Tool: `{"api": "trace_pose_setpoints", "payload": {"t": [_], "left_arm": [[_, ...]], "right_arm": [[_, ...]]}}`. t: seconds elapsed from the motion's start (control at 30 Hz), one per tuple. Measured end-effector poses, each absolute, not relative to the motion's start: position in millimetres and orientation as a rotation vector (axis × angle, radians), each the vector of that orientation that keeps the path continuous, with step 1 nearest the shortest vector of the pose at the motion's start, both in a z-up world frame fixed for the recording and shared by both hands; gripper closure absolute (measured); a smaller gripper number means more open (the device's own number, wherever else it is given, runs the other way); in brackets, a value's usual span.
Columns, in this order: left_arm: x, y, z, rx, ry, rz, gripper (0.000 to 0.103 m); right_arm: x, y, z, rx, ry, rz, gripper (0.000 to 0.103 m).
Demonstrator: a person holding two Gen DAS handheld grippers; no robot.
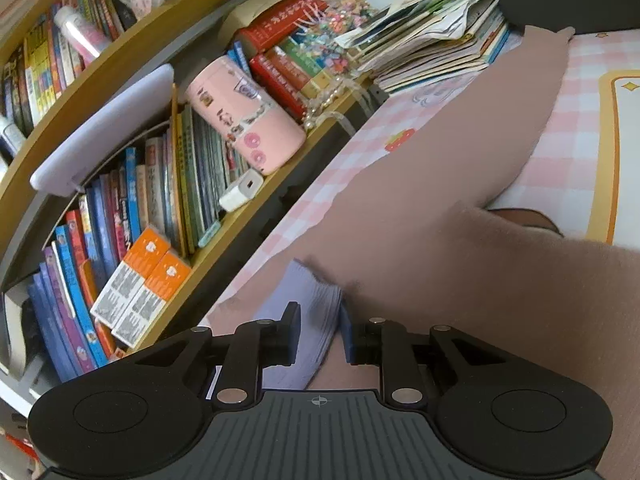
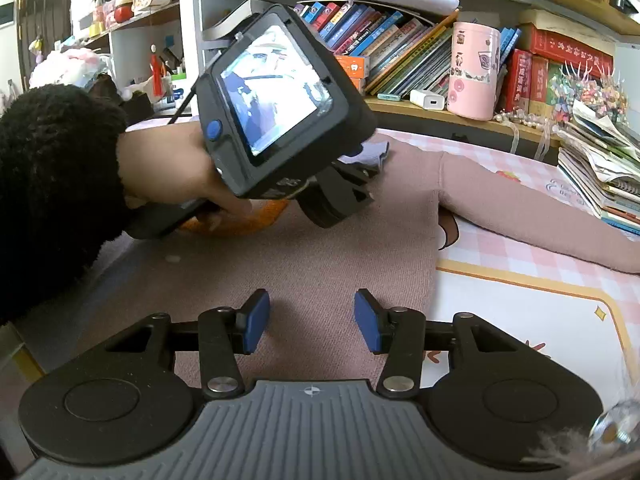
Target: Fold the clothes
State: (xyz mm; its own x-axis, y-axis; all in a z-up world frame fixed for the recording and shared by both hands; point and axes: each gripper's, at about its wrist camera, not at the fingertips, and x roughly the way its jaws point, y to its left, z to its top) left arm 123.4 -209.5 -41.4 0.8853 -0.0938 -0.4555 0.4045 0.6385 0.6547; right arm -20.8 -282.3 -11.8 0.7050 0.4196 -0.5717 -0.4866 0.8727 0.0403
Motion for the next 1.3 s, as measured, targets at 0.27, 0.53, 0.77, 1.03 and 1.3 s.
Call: {"api": "trace_pose_setpoints", "payload": {"t": [0.27,0.53,0.77,1.03,1.3], "left_arm": [[124,-206,-42,0.830,0.402,-0.274,0.081],[127,-206,-44,0.820,0.403,-0.286,0.089],[131,-167,-14,0.585,0.458,-0.291,0.099],[84,-9,64,0.367,0.365,-0.050,0.099],[11,184,74,0.231,0.377,0.372,0.099]], "right_arm": [[-20,-283,-11,-0.108,0.608,0.509,0.057],[-20,-282,-10,-0.106,0.609,0.511,0.055],[-20,-281,-11,-0.111,0.610,0.509,0.055],[-21,-280,-10,-0.113,0.613,0.524,0.048],[-21,-276,-11,-0.145,0.609,0.514,0.047]]}}
